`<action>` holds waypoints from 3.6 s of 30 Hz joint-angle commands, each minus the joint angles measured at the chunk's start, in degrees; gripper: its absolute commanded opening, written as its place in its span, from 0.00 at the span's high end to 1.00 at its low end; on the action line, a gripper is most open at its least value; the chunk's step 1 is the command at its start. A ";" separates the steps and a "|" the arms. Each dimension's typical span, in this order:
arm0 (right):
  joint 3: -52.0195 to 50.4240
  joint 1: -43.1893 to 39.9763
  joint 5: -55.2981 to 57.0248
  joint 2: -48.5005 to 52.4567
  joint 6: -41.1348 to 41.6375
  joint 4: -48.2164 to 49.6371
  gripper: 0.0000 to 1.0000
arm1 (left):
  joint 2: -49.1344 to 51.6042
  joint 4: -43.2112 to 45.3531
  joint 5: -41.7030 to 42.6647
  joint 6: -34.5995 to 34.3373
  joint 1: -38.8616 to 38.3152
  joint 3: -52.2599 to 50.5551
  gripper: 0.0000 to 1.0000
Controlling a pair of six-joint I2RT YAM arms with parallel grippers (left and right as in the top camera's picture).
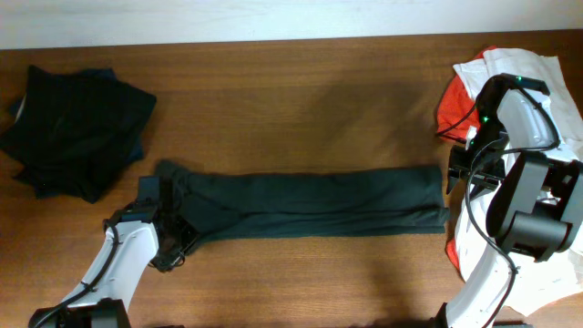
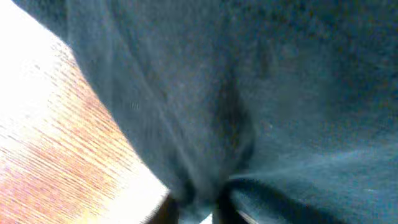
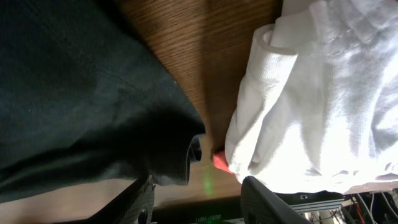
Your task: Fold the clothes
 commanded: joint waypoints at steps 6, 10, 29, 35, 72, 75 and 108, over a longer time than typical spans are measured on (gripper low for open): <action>-0.13 0.37 -0.13 -0.13 0.42 -0.24 0.51 | -3.65 -5.46 12.35 10.80 1.49 12.02 0.99; -0.13 0.35 -0.13 -0.13 0.39 -0.24 0.51 | -3.76 -5.09 22.82 9.77 1.77 17.62 1.00; -0.13 0.37 -0.13 -0.13 0.42 -0.26 0.51 | -3.65 -6.23 7.50 20.02 -7.04 16.59 0.88; -0.13 0.37 -0.13 -0.13 0.42 -0.28 0.51 | -0.83 -5.40 4.74 20.46 -7.39 16.59 0.79; -0.13 0.37 -0.13 -0.13 0.42 -0.24 0.51 | 11.39 1.03 19.37 37.16 -11.08 25.77 1.00; -0.13 0.37 -0.13 -0.13 0.42 -0.26 0.51 | 15.39 -4.70 17.03 37.44 -13.75 25.16 1.00; -0.13 0.35 -0.13 -0.13 0.42 -0.26 0.51 | 11.50 -13.51 10.12 39.93 -15.67 35.93 0.28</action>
